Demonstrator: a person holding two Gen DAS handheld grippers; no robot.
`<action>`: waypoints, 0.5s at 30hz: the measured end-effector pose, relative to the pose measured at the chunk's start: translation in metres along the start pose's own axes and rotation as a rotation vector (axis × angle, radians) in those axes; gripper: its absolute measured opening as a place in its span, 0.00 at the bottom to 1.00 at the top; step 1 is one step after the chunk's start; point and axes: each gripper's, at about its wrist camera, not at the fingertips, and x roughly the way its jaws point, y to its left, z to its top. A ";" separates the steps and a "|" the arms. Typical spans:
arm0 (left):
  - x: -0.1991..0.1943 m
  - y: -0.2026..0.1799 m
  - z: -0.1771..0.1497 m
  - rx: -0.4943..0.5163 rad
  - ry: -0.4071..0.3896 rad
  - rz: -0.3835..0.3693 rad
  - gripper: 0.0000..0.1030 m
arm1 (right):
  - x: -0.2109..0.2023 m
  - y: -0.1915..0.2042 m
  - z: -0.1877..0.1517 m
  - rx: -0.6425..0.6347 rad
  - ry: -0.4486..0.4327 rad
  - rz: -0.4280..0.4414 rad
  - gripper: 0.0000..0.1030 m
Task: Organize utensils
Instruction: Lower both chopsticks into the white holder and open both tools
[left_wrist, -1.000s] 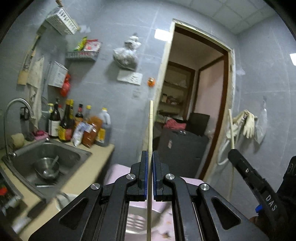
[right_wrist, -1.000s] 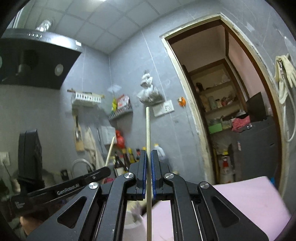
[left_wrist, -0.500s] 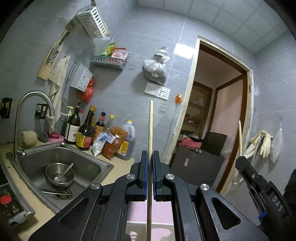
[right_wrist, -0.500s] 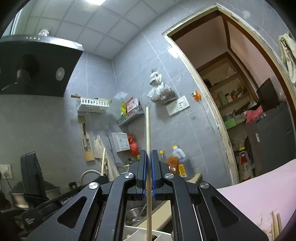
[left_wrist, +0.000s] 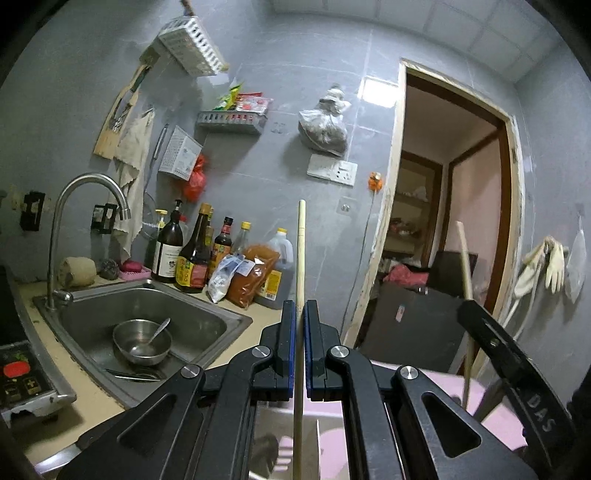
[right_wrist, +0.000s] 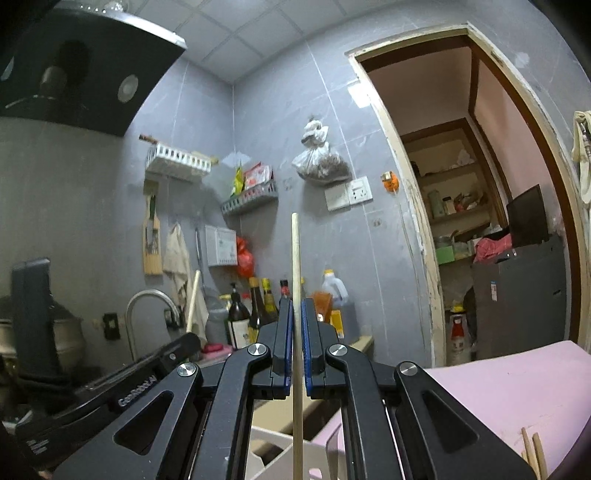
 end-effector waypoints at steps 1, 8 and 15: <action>-0.001 -0.002 -0.001 0.009 0.005 0.001 0.02 | 0.000 0.000 -0.001 -0.002 0.011 0.002 0.03; -0.001 -0.012 -0.015 0.058 0.084 0.001 0.03 | -0.004 -0.002 -0.003 -0.033 0.098 0.030 0.03; -0.003 -0.014 -0.025 0.043 0.182 -0.019 0.07 | -0.012 -0.003 -0.003 -0.058 0.157 0.054 0.04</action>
